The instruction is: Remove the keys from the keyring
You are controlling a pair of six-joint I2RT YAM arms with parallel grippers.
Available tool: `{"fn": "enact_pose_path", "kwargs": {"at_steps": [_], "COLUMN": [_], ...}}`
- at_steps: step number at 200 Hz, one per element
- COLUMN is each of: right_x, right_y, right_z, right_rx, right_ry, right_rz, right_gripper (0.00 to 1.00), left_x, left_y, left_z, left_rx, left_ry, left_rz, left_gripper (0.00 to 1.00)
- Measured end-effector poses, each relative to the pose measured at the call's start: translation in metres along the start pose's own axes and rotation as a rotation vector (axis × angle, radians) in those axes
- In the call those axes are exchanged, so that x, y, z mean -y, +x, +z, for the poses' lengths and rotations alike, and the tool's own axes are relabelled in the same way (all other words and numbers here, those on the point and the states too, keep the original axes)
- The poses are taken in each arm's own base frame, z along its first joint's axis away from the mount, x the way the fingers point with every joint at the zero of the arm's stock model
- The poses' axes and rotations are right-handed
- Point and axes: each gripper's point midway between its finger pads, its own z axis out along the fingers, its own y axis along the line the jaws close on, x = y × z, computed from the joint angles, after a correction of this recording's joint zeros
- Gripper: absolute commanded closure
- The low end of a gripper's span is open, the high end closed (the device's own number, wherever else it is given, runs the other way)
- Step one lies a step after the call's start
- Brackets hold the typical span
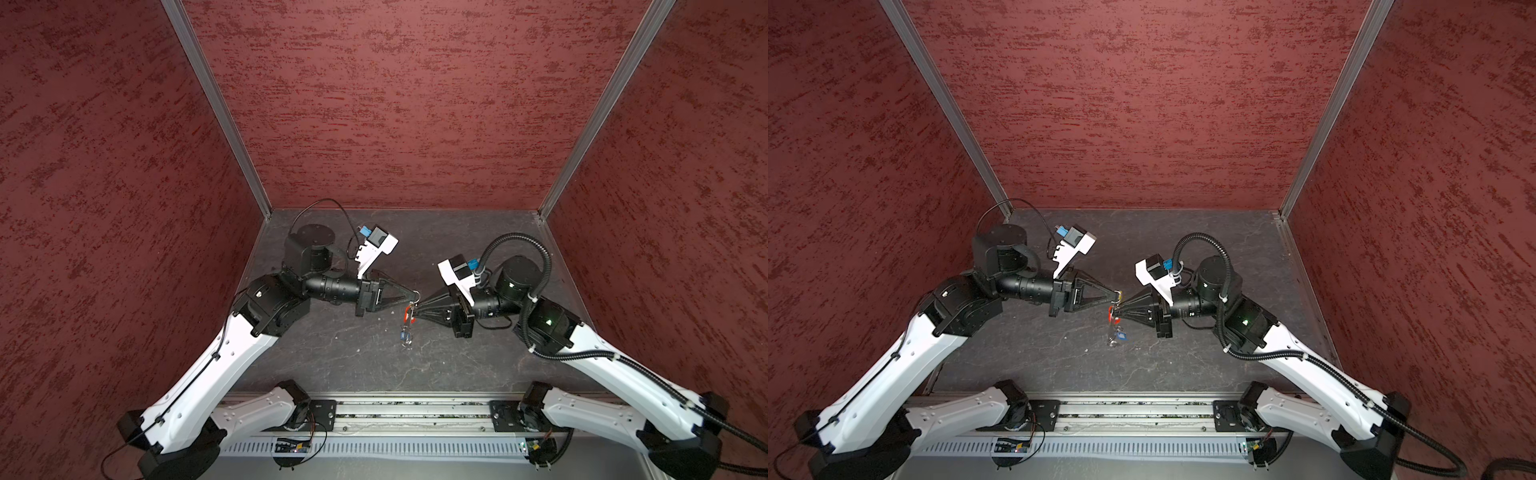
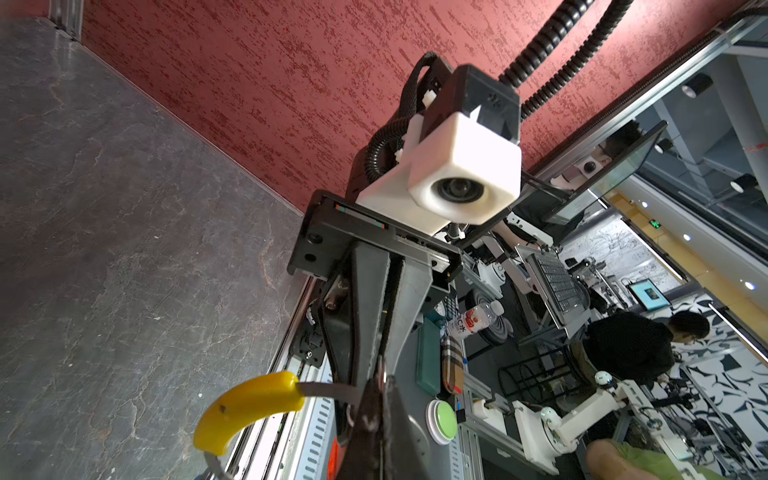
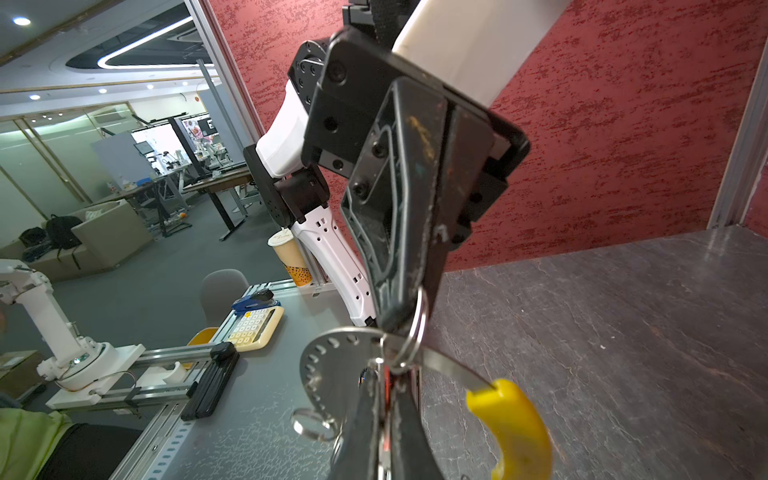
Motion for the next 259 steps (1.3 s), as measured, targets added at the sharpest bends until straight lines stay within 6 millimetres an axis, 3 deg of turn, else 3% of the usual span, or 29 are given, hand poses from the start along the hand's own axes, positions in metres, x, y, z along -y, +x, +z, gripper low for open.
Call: {"fn": "enact_pose_path", "kwargs": {"at_steps": [45,102,156,188,208,223,236,243,259], "right_x": [-0.001,0.008,0.016,0.051,0.088,0.118,0.144,0.157,0.169], "right_y": [0.002,-0.001,-0.012,-0.006,0.028,0.074,0.127,0.166,0.242], "right_z": [0.011,0.010,-0.019,-0.045,-0.055,-0.053,-0.051,-0.052,-0.060], "right_rx": [-0.003,0.011,0.067,0.094,0.062,0.000,-0.077,-0.139,-0.271], "right_ry": [-0.003,0.064,0.266,0.470,0.580,0.633,0.676,0.710,0.777], "right_rz": [0.001,0.002,-0.009,0.035,0.136,0.256,0.383,0.470,0.634], "right_gripper": [1.00,1.00,1.00,1.00,1.00,1.00,1.00,1.00,1.00], "left_x": [-0.001,-0.011,-0.014,-0.027,-0.037,-0.046,-0.054,-0.057,-0.063], "left_y": [-0.001,-0.004,-0.006,0.002,0.008,0.014,0.017,0.018,0.019], "left_z": [-0.005,-0.017,-0.036,-0.042,-0.044,-0.043,-0.042,-0.041,-0.039], "left_rx": [0.059,0.148,0.231,0.248,0.260,0.266,0.274,0.275,0.282], "left_ry": [-0.007,-0.062,-0.154,-0.229,-0.264,-0.284,-0.296,-0.300,-0.302], "left_rz": [0.005,0.032,0.100,0.110,0.107,0.100,0.099,0.098,0.094], "left_gripper": [1.00,1.00,1.00,1.00,1.00,1.00,1.00,1.00,1.00]}}
